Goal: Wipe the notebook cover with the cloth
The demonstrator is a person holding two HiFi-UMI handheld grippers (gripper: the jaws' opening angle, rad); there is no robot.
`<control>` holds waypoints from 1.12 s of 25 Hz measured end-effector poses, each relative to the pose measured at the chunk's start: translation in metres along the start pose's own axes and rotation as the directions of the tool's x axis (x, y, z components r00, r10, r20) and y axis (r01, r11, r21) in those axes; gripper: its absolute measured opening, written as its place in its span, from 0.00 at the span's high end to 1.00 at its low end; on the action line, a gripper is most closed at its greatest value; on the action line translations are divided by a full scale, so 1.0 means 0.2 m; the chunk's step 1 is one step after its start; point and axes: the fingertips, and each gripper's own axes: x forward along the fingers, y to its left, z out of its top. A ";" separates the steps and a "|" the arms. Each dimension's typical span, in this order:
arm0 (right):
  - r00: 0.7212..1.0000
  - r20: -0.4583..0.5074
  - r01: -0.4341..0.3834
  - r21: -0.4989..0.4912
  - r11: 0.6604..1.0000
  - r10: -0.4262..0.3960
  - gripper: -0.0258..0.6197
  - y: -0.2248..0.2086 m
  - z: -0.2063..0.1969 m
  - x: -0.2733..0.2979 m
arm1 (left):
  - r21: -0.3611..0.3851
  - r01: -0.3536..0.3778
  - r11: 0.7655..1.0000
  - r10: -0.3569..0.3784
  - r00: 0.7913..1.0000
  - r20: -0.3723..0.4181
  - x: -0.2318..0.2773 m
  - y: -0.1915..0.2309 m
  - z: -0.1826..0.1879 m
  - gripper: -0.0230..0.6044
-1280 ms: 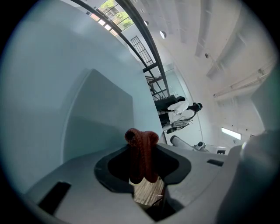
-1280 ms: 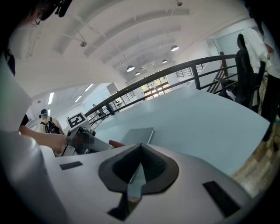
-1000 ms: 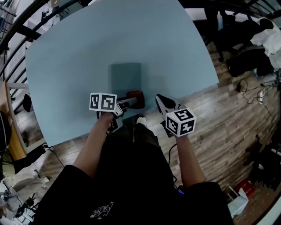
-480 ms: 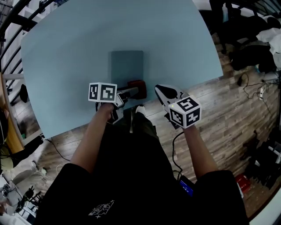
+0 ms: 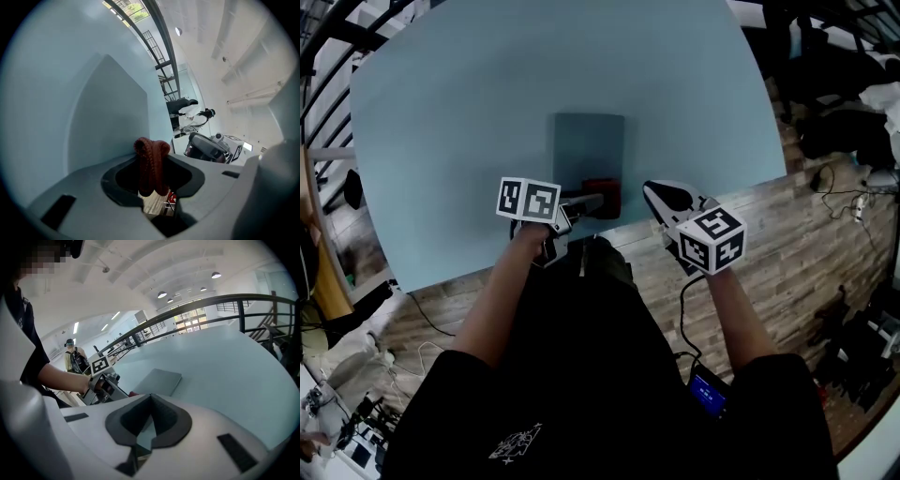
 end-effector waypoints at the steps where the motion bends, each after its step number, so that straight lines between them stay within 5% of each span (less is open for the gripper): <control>1: 1.000 0.002 0.000 0.001 1.000 0.000 0.96 0.00 0.02 0.02 | 0.000 -0.001 1.000 0.001 1.000 -0.005 -0.02 0.01 0.01 0.75; 28: 0.998 -0.028 -0.057 -0.034 0.998 0.056 0.96 0.08 0.16 0.19 | -0.066 -0.070 0.995 0.073 0.996 0.058 -0.57 0.31 0.09 0.75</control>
